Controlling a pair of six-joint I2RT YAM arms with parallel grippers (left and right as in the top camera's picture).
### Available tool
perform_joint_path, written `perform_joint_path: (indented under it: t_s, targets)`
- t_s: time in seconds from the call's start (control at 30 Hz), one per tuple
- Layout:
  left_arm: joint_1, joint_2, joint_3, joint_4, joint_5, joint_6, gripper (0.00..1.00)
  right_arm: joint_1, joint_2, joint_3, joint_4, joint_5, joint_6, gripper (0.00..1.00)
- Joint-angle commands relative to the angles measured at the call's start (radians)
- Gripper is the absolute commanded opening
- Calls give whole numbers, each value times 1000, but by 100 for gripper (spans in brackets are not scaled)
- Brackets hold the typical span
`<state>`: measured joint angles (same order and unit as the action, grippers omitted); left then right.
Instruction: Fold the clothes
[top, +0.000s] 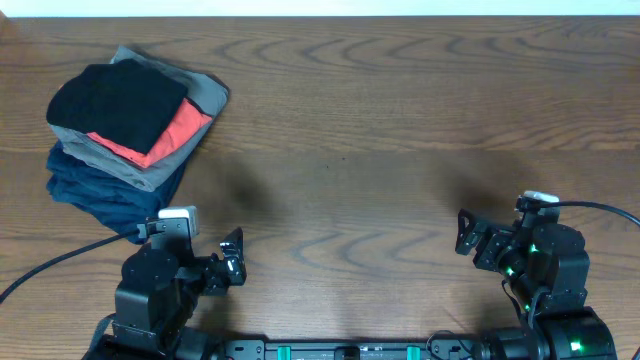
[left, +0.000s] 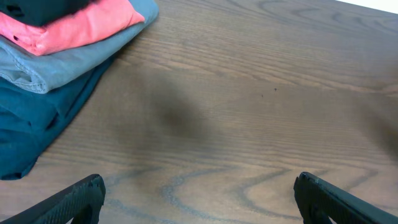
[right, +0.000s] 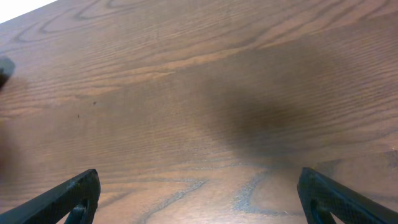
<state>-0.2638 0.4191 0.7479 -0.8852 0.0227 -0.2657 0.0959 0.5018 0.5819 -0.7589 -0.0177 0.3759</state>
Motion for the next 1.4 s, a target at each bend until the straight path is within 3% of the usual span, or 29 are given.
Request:
perform_joint_path:
  t_s: [0.0, 0.2, 0.37, 0.5, 0.8, 1.0, 1.37]
  targets:
    - [-2, -4, -3, 4, -5, -9, 98, 10, -5, -8, -1, 14, 13, 99]
    - [-2, -4, -3, 4, -5, -9, 98, 10, -37, -16, -23, 67, -18, 99]
    - [-2, -4, -3, 4, -5, -9, 98, 10, -119, -61, 47, 62, -164, 99]
    - [-2, -4, -3, 4, -5, -9, 98, 1, -233, -151, 150, 41, -251, 99]
    - [-2, -4, -3, 4, -5, -9, 98, -4, -498, -430, 494, 36, -281, 99]
    - [-2, -4, -3, 4, -5, -9, 98, -3, -497, -565, 761, 36, -343, 99]
    - [-2, -4, -3, 4, -5, -10, 98, -3, -497, -577, 684, 14, -415, 99]
